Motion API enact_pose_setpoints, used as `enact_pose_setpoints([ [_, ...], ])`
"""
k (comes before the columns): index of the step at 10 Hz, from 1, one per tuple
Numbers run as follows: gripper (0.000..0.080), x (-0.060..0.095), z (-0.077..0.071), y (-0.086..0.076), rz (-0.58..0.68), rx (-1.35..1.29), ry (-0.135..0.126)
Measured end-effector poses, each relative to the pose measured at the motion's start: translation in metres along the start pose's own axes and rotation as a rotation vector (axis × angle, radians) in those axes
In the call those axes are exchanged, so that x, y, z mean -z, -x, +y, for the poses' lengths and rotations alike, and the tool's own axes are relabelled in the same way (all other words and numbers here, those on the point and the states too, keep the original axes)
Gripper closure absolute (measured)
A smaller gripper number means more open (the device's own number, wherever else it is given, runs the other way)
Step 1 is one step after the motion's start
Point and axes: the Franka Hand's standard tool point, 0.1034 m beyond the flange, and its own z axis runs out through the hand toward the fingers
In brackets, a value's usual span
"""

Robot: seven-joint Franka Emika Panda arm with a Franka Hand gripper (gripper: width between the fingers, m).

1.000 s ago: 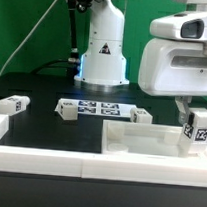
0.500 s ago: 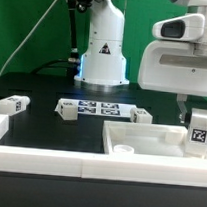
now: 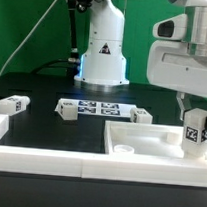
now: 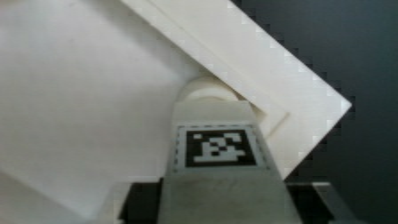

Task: Assemble one leg

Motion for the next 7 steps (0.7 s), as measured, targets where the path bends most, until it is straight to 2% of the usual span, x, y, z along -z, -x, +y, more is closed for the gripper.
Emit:
enact_pose_setpoints([
  [1,0.0508,0.0,0.0001,-0.0002,-0.005,-0.064,-0.002],
  [4,0.0508,-0.0012,-0.0003,0.0043,-0.016,-0.514,-0.002],
  [7,0.0507,-0.0022,-0.0034,0.0064,-0.047,-0.765,-0.009],
])
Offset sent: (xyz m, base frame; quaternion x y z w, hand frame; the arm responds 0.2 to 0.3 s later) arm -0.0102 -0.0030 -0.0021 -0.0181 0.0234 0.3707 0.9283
